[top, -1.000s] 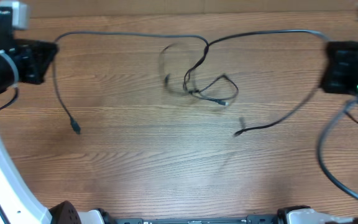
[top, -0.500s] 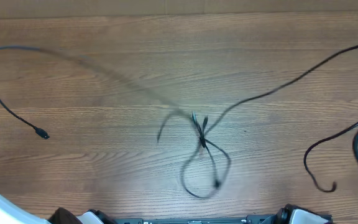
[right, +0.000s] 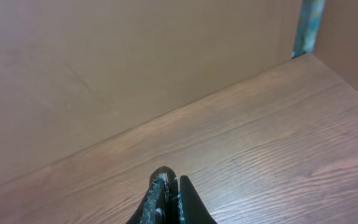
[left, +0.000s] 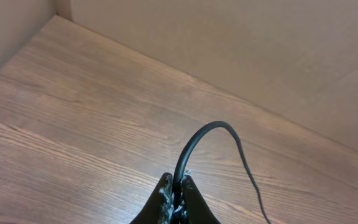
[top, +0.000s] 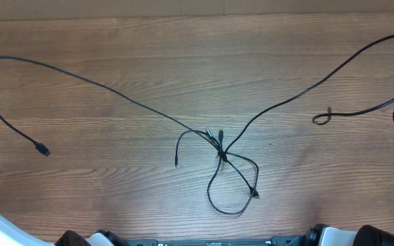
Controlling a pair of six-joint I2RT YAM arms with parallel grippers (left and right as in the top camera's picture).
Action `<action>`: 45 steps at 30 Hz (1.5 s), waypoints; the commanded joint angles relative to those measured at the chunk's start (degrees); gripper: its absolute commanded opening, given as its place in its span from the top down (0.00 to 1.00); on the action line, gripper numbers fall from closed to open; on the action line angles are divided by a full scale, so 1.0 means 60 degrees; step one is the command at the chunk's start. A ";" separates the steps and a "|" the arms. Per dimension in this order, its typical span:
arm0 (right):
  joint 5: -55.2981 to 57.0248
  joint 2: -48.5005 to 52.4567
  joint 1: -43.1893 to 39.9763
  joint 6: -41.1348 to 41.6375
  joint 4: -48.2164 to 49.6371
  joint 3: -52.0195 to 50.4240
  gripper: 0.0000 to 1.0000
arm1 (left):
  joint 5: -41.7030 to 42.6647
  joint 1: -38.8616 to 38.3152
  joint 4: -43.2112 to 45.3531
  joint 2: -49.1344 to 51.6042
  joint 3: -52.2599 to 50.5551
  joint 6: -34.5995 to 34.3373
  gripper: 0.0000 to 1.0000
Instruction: Untangle cables
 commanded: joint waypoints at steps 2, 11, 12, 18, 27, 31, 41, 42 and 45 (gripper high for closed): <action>-0.0328 -0.0095 -0.0036 -0.0226 0.0131 0.0127 0.94 | 0.0386 0.0073 0.0102 -0.0131 0.0146 -0.0051 0.96; -0.0754 0.0080 -0.0033 -0.0189 -0.0153 0.0120 0.00 | 0.0517 0.0033 0.0029 -0.0186 0.0146 0.0025 0.96; -0.1344 0.0095 -0.0011 -0.0189 -0.0295 0.0120 0.00 | 0.0525 0.0000 0.0018 -0.0186 0.0146 0.0073 0.96; -0.3286 0.0109 0.0947 -0.0262 -0.1512 0.0120 0.00 | 0.0517 -0.0386 0.0018 -0.0193 0.0146 0.0197 0.96; -0.1781 0.0168 0.4776 -0.0073 -0.1235 -0.0896 0.00 | 0.0514 -0.0863 0.0062 -0.0229 0.0146 0.0233 0.96; -0.0925 0.0168 0.6408 -0.0787 0.0408 -0.2652 0.00 | 0.0517 -0.0892 0.0095 -0.0229 0.0146 0.0233 0.96; 0.0222 0.0248 0.7566 -0.0437 0.5042 -0.7581 0.00 | 0.0521 -0.0936 0.0102 -0.0229 0.0146 0.0229 0.96; 0.0109 0.0299 0.7614 -0.0022 0.5475 -0.8072 0.01 | 0.0517 -0.0936 0.0102 -0.0229 0.0146 0.0233 0.96; -0.0364 0.0444 0.7821 0.0736 0.6659 -0.9329 0.02 | 0.0517 -0.0936 0.0102 -0.0229 0.0146 0.0233 0.96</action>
